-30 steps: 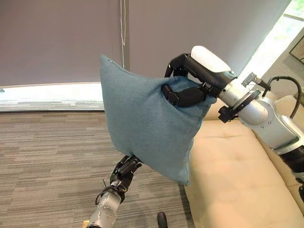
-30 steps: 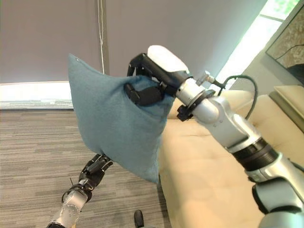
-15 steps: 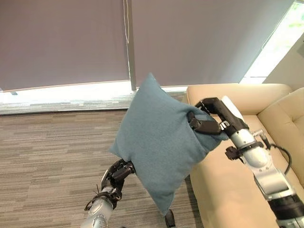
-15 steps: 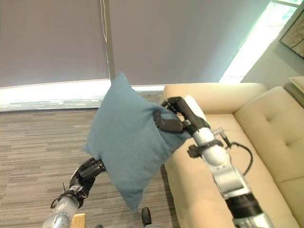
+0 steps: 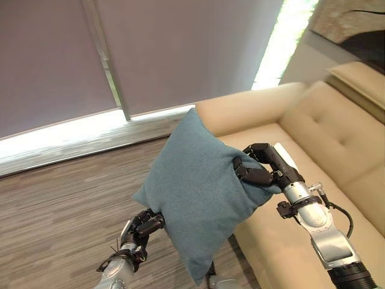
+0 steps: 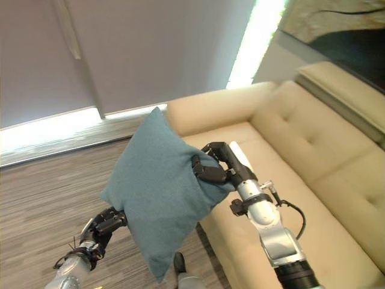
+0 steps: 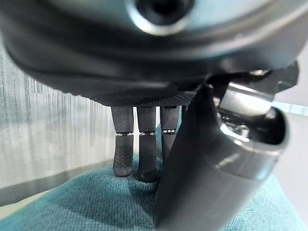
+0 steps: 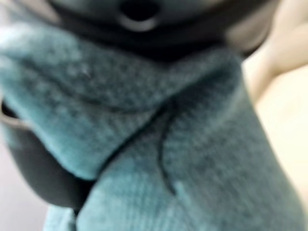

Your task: Pick up all the scattered cushions and arrange them neatly on the sofa.

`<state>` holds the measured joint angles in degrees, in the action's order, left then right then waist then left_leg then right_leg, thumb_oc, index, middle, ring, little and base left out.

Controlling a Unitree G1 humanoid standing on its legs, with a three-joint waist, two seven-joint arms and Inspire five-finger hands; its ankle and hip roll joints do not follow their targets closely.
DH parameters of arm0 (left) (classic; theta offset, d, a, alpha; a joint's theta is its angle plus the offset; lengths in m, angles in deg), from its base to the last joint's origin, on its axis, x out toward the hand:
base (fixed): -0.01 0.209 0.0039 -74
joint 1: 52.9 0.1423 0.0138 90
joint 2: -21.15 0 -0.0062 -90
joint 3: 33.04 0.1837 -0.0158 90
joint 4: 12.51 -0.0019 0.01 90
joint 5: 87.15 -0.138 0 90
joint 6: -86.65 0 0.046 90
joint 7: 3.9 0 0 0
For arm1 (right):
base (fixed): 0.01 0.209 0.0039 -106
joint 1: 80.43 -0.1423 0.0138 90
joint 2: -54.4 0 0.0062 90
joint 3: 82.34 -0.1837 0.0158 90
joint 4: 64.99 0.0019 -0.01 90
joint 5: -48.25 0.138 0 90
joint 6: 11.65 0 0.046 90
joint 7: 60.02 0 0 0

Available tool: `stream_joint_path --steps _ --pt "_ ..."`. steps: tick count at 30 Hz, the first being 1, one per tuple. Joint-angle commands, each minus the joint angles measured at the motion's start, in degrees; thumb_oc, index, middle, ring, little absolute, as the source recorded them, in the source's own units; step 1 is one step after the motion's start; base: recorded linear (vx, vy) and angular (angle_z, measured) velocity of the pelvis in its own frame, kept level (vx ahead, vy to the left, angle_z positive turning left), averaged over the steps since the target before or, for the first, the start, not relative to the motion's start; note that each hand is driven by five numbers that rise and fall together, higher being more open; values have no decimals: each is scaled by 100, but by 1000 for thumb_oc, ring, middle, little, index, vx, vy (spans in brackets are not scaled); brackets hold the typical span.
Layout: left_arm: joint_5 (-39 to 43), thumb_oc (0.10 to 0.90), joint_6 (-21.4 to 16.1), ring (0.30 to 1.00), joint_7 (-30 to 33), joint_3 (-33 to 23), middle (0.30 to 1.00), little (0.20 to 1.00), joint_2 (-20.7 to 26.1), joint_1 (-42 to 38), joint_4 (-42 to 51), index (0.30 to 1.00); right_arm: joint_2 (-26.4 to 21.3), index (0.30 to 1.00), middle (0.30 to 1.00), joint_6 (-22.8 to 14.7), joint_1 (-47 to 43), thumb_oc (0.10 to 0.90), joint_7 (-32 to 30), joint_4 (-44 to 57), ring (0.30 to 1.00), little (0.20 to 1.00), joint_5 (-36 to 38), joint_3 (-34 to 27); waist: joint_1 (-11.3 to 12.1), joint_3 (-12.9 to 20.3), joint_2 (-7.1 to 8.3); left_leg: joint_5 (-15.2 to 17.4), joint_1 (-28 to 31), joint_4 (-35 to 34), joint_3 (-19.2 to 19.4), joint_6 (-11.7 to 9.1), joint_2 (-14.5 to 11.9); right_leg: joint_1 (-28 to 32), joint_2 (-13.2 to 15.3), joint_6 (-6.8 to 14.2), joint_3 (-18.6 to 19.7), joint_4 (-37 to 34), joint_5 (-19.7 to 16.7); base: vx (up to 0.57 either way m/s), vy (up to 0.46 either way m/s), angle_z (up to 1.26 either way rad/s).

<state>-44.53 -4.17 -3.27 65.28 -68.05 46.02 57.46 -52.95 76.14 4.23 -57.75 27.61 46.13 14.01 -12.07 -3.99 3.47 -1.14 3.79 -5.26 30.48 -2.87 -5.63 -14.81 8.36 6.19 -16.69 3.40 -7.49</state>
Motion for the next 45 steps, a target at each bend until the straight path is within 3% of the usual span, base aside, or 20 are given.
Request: stream_joint_path --steps 1,3,4,6,8,11,14,19,25,26,29,30,32,35,36,37,39,42,44,45 --pt "78 400 -570 300 -730 240 300 300 -286 -616 922 300 -23 300 300 -595 -317 400 -173 231 300 300 152 -179 -30 385 14 389 9 154 -918 -66 -22 420 -94 189 513 344 584 80 -152 -10" --pt "108 400 -556 300 -744 267 300 300 -308 -592 903 300 -25 300 300 -585 -263 400 -166 209 300 300 165 -184 -51 381 5 427 0 269 -927 -90 -46 495 -135 146 544 271 607 59 -166 -5" --pt "171 400 -518 300 -789 344 300 300 -371 -543 860 300 -65 300 300 -613 -147 400 -162 213 300 300 218 -239 -99 342 38 512 -187 860 -942 -185 -164 657 -227 48 632 63 654 33 -145 -8" --pt "184 400 -516 300 -802 382 300 300 -380 -527 849 300 -113 300 300 -632 -136 400 -166 206 300 300 211 -223 -113 313 77 546 -332 1270 -943 -223 -257 735 -258 -16 665 -27 677 73 -176 -8" --pt "244 400 -574 300 -749 505 300 300 -393 -583 832 300 -191 300 300 -616 -201 400 -170 155 300 300 338 -129 -38 214 120 409 -716 2084 -1476 -240 -235 857 -382 -139 911 -105 749 122 -132 -21" --pt "289 400 -625 300 -690 581 300 300 -404 -587 863 300 -186 300 300 -634 -239 400 -126 113 300 300 456 -56 -1 231 227 644 -1068 2005 -1988 -149 21 959 -386 -130 1235 -136 798 121 -31 -67" --pt "253 400 -617 300 -648 597 300 300 -401 -585 870 300 -161 300 300 -630 -249 400 -143 92 300 300 509 2 63 208 243 632 -1260 1870 -2165 -113 123 1053 -393 -123 1399 -151 841 160 29 -54" --pt "298 400 -699 300 -487 577 300 300 -397 -609 1057 300 -28 300 300 -697 -302 400 -256 30 300 300 618 130 408 -31 180 49 -1847 1276 -2993 -263 417 1336 -601 -155 1841 -162 999 151 82 -63" --pt "183 400 -739 300 -443 575 300 300 -341 -682 1179 300 145 300 300 -669 -295 400 -267 7 300 300 358 265 447 6 14 258 -1293 989 -2639 49 454 1288 -443 70 2174 596 1231 217 209 -73" --pt "151 400 -777 300 -395 529 300 300 -265 -747 1239 300 188 300 300 -631 -362 400 -250 -23 300 300 215 327 440 -108 19 371 -1155 1041 -2442 211 513 898 -325 292 2325 1435 724 129 186 -74" --pt "158 400 -822 300 -324 473 300 300 -195 -801 1298 300 262 300 300 -637 -426 400 -267 -41 300 300 225 386 428 -199 -30 430 -1077 1034 -2283 310 472 576 -351 349 2334 1890 586 123 146 -82" --pt "46 400 -860 300 -303 431 300 300 -153 -824 1362 300 335 300 300 -610 -429 400 -247 -78 300 300 198 392 384 -193 -82 557 -799 897 -2144 381 531 278 -320 250 1933 1902 631 171 99 -51" --pt "37 400 -876 300 -288 400 300 300 -141 -840 1360 300 343 300 300 -600 -470 400 -219 -100 300 300 216 408 377 -171 -105 609 -681 823 -2076 376 547 183 -322 221 1690 1684 703 194 69 -56" --pt "144 400 -887 300 -184 340 300 300 -154 -917 1363 300 373 300 300 -607 -561 400 -217 -138 300 300 294 476 454 -161 -156 747 -399 701 -1830 329 549 -130 -122 151 487 1103 658 198 -2 -44" --pt "145 400 -887 300 -182 340 300 300 -158 -917 1363 300 368 300 300 -608 -562 400 -218 -140 300 300 295 477 438 -184 -171 769 -369 704 -1851 324 536 -98 -127 152 464 1119 685 299 -50 -55" --pt "184 400 -880 300 -187 302 300 300 -184 -938 1372 300 415 300 300 -614 -489 400 -248 -159 300 300 300 432 471 -141 -161 967 -170 691 -1816 305 559 -16 -77 209 -5 922 723 236 -100 -46" --pt "172 400 -851 300 -263 364 300 300 -286 -965 1399 300 376 300 300 -623 -327 400 -259 -121 300 300 222 307 409 -111 -59 1012 -110 767 -1759 270 619 206 -173 79 132 566 671 266 -173 -8" --pt "210 400 -854 300 -285 442 300 300 -374 -1056 1337 300 243 300 300 -653 -209 400 -368 -109 300 300 229 131 343 -28 21 1216 -333 1606 -1663 39 491 477 -221 -24 93 289 706 169 -129 20" --pt "182 400 -864 300 -253 482 300 300 -398 -1020 1306 300 192 300 300 -665 -237 400 -403 -95 300 300 371 144 378 -44 34 956 -661 2676 -1743 -144 290 716 -374 -203 227 162 840 202 -132 7" --pt "218 400 -863 300 -251 496 300 300 -422 -1004 1291 300 192 300 300 -644 -225 400 -384 -84 300 300 395 155 408 -47 42 902 -747 2769 -1826 -163 288 773 -405 -223 276 135 885 197 -59 -38"
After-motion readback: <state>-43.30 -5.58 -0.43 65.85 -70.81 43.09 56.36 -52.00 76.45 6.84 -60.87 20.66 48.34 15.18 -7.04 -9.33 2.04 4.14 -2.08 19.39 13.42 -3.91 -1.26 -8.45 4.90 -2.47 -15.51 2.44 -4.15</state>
